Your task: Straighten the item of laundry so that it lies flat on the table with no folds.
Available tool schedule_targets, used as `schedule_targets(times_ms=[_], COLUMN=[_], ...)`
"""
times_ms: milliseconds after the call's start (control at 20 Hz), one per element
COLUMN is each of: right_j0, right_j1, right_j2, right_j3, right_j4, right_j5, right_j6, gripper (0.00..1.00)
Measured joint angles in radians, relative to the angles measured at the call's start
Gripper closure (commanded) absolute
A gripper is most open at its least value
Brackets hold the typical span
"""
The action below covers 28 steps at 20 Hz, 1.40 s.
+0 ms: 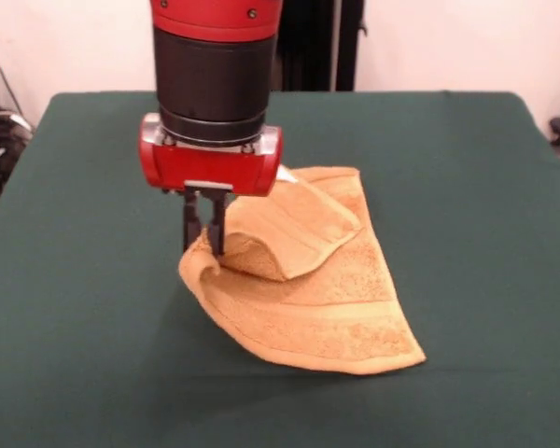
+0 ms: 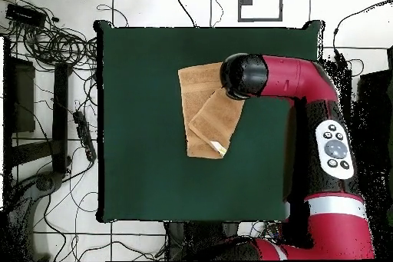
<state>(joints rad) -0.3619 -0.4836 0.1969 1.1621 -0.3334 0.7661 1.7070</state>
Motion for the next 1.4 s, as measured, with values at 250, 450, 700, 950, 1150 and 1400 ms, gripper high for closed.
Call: schedule_targets(times_ms=[250,450,700,950,1150,1400], right_j0=[-0.004,-0.004,-0.004,-0.009,-0.017,-0.026], right_j1=[0.013,0.028,0.039,0.041,0.041,0.032], right_j2=[0.016,0.032,0.056,0.069,0.077,0.077], right_j3=[-0.064,-0.112,-0.146,-0.152,-0.152,-0.136], right_j4=[-0.02,-0.022,-0.024,-0.027,-0.03,-0.035], right_j5=[0.037,0.055,0.057,0.057,0.057,0.057], right_j6=[-0.022,-0.023,-0.023,-0.023,-0.023,-0.023], gripper=[1.0,0.0,0.0,0.0,0.0,0.0])
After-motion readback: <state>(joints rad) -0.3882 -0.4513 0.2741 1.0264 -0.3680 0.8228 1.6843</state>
